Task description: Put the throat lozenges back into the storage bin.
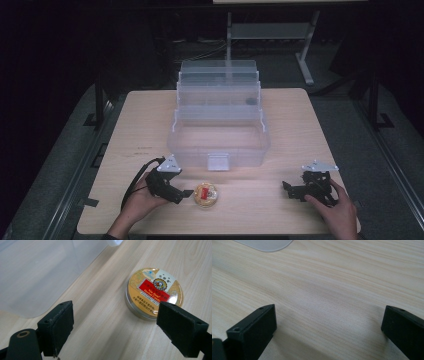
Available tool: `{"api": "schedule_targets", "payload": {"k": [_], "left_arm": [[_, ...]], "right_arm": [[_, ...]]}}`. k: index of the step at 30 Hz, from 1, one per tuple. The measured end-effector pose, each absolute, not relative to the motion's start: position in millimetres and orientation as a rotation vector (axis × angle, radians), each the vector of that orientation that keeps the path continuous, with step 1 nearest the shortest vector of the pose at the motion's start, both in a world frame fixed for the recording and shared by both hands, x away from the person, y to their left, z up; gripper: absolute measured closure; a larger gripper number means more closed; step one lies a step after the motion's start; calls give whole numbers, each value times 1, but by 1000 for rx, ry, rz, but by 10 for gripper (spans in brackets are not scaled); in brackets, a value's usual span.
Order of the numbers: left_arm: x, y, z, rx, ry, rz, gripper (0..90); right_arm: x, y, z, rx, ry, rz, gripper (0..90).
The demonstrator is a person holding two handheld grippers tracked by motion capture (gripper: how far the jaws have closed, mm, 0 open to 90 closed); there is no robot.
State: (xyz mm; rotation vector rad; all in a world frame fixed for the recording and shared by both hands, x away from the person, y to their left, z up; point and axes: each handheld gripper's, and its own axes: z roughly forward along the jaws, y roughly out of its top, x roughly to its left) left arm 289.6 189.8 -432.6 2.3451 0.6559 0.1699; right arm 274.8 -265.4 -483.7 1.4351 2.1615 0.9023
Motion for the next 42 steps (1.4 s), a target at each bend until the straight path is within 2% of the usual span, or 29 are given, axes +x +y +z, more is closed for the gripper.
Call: {"api": "schedule_targets", "payload": {"k": [42], "left_arm": [[282,130,-447,2441,493,69,133]], "right_arm": [[275,-265,-484,1435,2162,902,0]]}}
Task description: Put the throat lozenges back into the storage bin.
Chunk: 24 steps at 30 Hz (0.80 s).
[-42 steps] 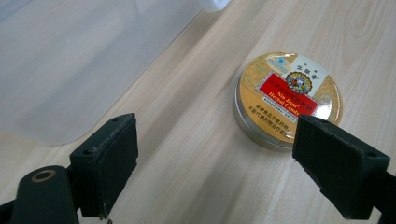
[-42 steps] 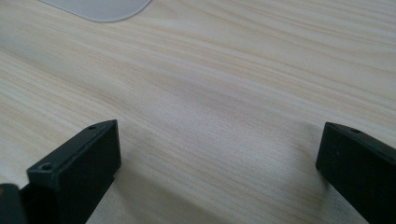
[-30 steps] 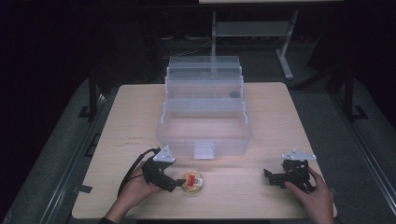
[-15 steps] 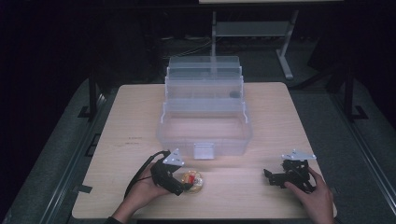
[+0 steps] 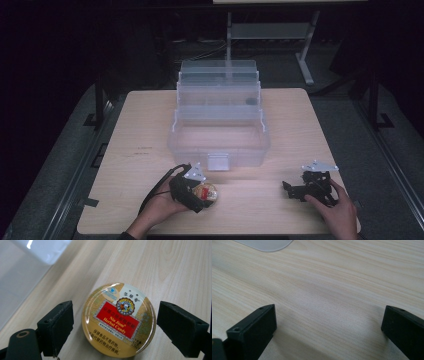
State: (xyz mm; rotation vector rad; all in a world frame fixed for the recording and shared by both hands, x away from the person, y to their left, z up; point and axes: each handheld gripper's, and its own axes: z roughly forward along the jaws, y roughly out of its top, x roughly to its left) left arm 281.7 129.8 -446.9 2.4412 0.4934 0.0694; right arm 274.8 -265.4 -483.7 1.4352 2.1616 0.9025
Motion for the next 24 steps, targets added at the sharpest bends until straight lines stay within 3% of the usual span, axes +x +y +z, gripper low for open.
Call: {"api": "schedule_targets", "payload": {"k": [24], "left_arm": [[283,114,-455,2545,487,51,139]], "right_arm": [[275,-265,-484,1435,2162,902,0]]}}
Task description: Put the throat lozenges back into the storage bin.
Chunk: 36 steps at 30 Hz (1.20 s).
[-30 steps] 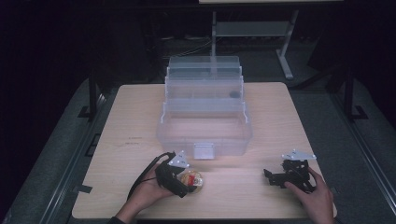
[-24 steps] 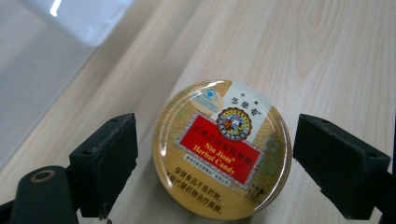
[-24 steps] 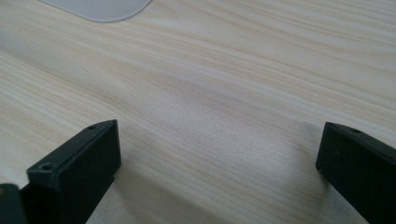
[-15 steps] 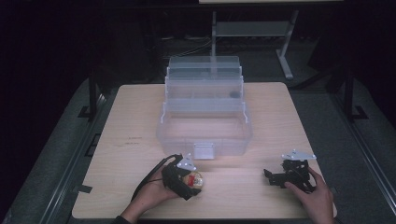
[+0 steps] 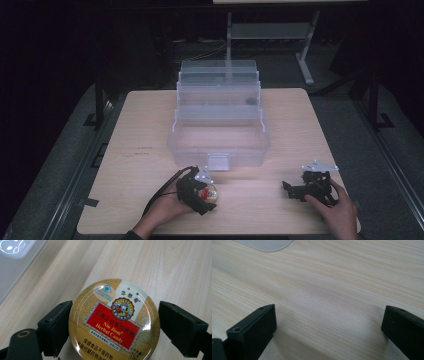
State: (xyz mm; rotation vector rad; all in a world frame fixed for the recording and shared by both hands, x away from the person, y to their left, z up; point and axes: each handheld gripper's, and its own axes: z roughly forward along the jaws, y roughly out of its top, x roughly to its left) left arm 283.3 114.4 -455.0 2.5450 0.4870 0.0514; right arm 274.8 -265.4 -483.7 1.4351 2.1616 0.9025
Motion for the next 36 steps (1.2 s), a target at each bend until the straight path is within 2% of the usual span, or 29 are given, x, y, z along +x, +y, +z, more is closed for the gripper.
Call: {"api": "schedule_targets", "payload": {"k": [8,36], "left_arm": [[283,114,-454,2551,492,73,187],[282,118,-445,2534,505,25,195]], "right_arm": [[275,-265,-484,1435,2161,902,0],[275,-265,-484,1435,2162,902,0]]}}
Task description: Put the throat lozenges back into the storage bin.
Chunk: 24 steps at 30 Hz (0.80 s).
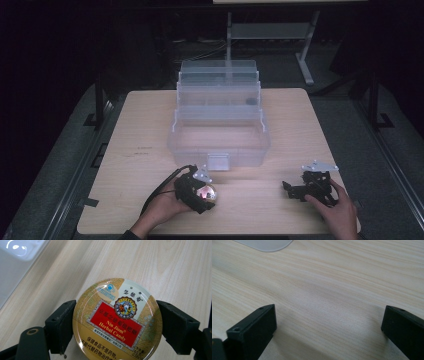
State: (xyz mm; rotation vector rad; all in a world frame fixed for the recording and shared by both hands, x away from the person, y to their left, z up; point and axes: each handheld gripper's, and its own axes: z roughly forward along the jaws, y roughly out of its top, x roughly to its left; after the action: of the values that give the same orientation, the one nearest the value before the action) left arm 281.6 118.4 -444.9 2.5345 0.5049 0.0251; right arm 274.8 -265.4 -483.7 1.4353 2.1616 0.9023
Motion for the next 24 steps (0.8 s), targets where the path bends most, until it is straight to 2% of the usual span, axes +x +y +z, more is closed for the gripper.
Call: {"api": "schedule_targets", "payload": {"k": [24], "left_arm": [[286,138,-422,2510,524,30,195]], "right_arm": [[275,-265,-484,1435,2162,902,0]]}}
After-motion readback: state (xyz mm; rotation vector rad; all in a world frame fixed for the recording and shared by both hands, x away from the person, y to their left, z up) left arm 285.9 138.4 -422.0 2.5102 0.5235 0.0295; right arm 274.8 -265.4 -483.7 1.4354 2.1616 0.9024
